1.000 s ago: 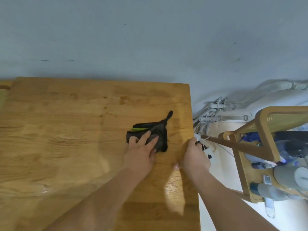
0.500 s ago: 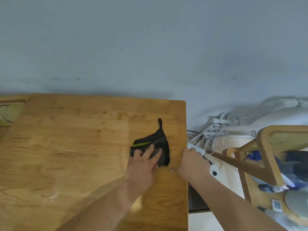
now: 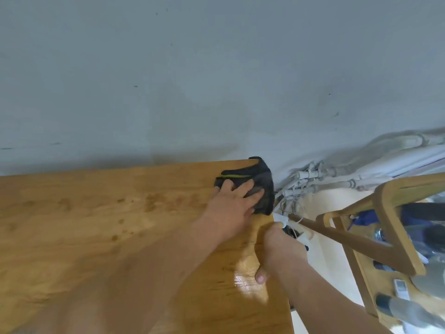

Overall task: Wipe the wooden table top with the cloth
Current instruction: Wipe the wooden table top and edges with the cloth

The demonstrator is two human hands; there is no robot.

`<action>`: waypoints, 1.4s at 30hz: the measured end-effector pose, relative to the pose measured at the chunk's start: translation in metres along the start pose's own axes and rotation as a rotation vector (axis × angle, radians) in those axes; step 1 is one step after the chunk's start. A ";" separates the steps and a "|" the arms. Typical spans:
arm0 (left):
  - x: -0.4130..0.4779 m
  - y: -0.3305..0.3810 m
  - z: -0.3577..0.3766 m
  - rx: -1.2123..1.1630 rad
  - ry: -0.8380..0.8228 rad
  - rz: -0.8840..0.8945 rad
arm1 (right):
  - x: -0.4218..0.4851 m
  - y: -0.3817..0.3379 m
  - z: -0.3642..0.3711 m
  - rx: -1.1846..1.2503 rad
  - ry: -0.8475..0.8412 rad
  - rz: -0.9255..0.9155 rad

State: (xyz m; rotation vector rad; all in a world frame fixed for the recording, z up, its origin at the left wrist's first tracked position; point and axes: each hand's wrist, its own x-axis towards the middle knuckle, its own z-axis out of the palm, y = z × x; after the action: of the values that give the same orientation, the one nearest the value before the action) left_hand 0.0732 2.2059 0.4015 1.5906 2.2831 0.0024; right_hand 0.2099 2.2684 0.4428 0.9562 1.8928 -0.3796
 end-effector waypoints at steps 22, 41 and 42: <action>-0.052 0.001 0.024 -0.147 0.139 -0.277 | -0.013 0.012 0.022 0.001 0.188 -0.058; -0.175 0.034 0.050 -0.085 -0.037 0.136 | -0.067 0.063 0.042 0.404 0.390 -0.355; -0.175 0.030 0.049 -0.111 0.032 -0.052 | -0.067 0.055 0.042 0.370 0.389 -0.378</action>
State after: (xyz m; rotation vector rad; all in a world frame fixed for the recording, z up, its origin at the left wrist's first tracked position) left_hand 0.1680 2.0479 0.4124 1.4861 2.3054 0.1402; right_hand 0.2934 2.2473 0.4863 0.9560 2.4229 -0.8400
